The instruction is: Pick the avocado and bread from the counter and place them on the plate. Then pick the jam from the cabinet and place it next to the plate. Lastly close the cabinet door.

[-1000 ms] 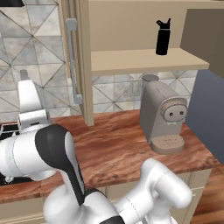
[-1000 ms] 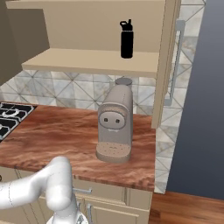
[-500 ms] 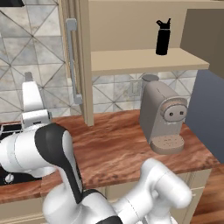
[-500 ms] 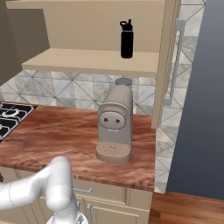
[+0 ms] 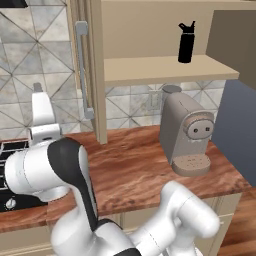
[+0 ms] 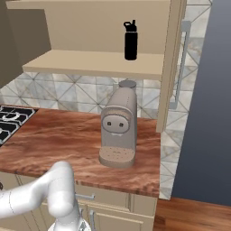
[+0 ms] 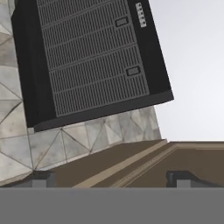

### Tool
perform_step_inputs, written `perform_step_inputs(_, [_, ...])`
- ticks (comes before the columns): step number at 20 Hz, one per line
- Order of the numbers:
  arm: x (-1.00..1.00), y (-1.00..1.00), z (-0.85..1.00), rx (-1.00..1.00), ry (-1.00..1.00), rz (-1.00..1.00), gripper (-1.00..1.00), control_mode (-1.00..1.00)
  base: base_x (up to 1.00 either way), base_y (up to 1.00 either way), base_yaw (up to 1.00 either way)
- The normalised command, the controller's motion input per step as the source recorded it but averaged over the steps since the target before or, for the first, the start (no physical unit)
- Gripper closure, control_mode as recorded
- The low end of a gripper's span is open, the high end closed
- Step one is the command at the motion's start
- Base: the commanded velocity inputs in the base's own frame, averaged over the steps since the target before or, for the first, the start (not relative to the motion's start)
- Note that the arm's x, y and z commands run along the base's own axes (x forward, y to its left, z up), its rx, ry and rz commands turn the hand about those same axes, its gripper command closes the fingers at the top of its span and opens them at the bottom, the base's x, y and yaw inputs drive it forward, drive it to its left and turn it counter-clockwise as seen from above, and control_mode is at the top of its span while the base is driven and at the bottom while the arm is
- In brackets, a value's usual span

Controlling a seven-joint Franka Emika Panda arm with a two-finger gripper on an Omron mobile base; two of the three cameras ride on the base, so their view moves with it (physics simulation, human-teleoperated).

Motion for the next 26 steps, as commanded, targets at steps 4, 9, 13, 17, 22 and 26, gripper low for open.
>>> perform_step_inputs(4, [0.00,0.41,0.00,0.08,0.44,-0.14,-1.00,-1.00,0.00,0.00,0.00])
perform_step_inputs(9, [-0.11,0.38,-0.12,0.04,0.36,-0.15,-1.00,-1.00,0.00,0.00,0.00])
perform_step_inputs(13, [-0.38,0.09,-0.01,0.11,0.27,-0.21,-1.00,-1.00,0.00,0.00,0.00])
perform_step_inputs(17, [-0.55,0.00,0.00,0.16,0.21,-0.29,-1.00,-1.00,0.00,0.00,0.00])
perform_step_inputs(22, [-0.69,-0.02,0.00,0.19,0.15,-0.30,-1.00,-1.00,0.00,0.00,0.00])
perform_step_inputs(26, [-0.64,-0.26,0.09,0.22,0.15,-0.31,-1.00,-1.00,0.00,0.00,0.00])
